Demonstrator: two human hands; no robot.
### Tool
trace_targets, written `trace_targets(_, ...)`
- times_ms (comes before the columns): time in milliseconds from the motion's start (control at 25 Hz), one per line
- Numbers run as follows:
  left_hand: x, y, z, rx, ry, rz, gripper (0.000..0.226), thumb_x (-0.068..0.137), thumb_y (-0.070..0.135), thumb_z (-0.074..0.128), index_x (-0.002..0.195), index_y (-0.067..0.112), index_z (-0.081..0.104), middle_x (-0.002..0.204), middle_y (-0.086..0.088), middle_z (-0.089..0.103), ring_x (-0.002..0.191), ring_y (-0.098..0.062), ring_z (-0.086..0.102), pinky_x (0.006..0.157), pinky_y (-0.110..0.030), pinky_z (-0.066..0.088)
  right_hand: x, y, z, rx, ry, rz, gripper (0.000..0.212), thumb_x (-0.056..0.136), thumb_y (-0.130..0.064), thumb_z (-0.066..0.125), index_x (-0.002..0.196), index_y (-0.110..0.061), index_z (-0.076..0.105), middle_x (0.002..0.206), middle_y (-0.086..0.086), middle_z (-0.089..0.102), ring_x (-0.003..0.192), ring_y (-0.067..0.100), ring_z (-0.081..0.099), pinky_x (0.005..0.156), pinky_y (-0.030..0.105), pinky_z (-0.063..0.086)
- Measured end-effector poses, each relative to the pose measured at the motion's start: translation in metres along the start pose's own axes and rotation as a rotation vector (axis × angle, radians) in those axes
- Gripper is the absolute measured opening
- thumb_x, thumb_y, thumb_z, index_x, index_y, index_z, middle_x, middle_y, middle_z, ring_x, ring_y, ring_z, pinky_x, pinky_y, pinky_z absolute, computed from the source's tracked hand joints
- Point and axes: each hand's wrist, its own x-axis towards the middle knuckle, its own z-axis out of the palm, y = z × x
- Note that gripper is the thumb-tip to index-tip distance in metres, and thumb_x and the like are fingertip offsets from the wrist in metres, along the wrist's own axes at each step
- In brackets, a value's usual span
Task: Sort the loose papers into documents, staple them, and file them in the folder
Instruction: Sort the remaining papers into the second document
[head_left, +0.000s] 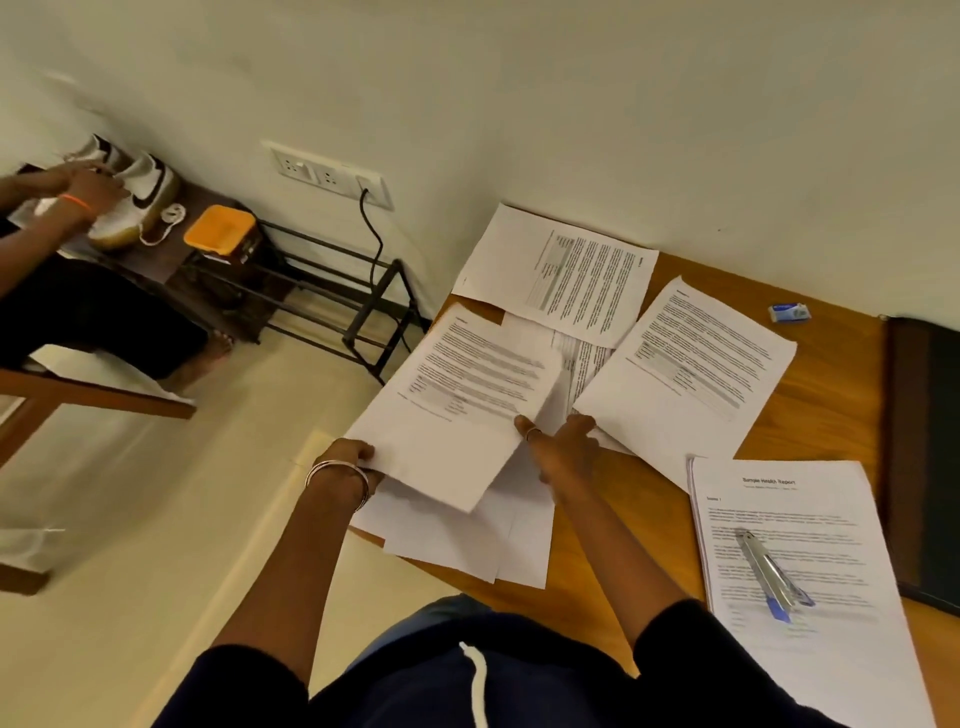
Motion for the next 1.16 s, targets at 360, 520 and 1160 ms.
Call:
trace_targets(360,-0.012,-0.013,-0.015,0.395,-0.283,0.126,0.032,0.082,0.005,0.066,0.112,0.015,0.062,0.105,-0.009,0.069,0.096,-0.031,0.065,0.082,-0.047,0.053,0.007,-0.019,-0.028,0.165,-0.169,-0.338,0.032,0.09,-0.002,0.055,0.117,-0.019,0.06,0.113,0.001,0.065,0.101,0.02,0.062,0.085,0.036,0.053)
trace_targets(520,-0.009,-0.037,0.007,0.501,-0.352,0.241,0.032,0.081,0.007,0.068,0.111,0.018,0.063,0.098,-0.011,0.071,0.09,-0.029,0.069,0.08,-0.044,0.056,0.018,0.02,-0.064,-0.001,0.077,-0.177,0.035,0.096,-0.011,0.05,0.131,-0.01,0.052,0.121,0.009,0.061,0.107,0.028,0.058,0.084,0.035,0.051)
trace_targets(1160,0.005,-0.059,0.032,0.858,-0.073,0.665,0.028,0.08,0.007,0.07,0.107,0.007,0.065,0.086,-0.009,0.064,0.076,-0.024,0.06,0.077,-0.041,0.056,0.044,0.027,-0.125,0.086,0.488,-0.244,0.026,0.094,-0.007,0.053,0.12,-0.005,0.057,0.116,0.019,0.064,0.106,0.034,0.06,0.089,0.039,0.048)
